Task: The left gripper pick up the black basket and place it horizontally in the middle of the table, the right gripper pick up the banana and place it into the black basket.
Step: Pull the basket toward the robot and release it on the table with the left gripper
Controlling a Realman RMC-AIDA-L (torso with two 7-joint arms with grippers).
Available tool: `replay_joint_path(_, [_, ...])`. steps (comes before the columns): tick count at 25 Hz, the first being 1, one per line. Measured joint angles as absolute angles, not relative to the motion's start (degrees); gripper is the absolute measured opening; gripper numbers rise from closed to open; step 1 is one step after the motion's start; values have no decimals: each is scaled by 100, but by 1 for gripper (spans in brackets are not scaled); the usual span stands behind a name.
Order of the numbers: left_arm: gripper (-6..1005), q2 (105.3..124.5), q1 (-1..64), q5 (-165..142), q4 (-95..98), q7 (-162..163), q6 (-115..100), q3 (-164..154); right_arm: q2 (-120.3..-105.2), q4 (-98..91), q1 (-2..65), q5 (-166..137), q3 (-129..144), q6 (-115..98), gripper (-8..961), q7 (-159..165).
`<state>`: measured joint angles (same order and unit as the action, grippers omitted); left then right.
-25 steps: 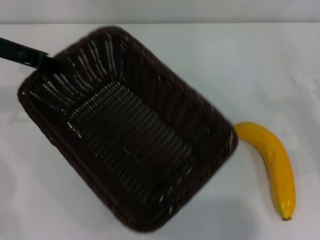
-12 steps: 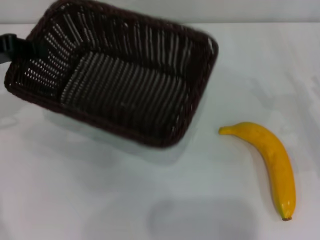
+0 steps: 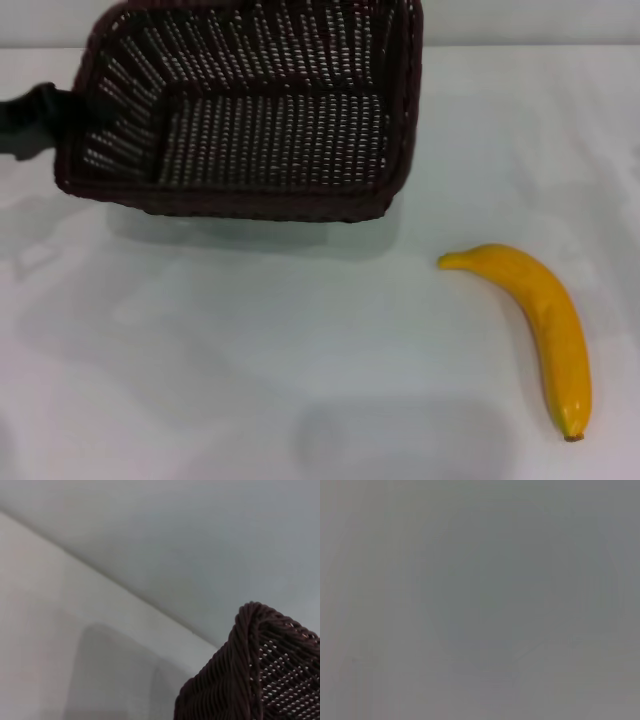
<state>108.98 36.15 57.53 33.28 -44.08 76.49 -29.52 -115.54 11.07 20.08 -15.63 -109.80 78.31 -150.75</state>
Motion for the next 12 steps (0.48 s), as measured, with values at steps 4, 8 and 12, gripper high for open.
replay_joint_path(4, [225, 11043, 3633, 5522, 3306, -4259, 7478, -2959, -11547, 1108, 2086, -1564, -10996, 7761, 875, -15090])
replay_joint_path(8, [233, 11178, 3667, 5268, 3304, -4063, 7387, -2962, -11536, 1108, 2161, -1564, -11054, 7722, 875, -15092])
replay_joint_path(12, [241, 11267, 3640, 5280, 3304, -4012, 7386, -2965, -11532, 1108, 2216, -1564, -11081, 7706, 875, -15094])
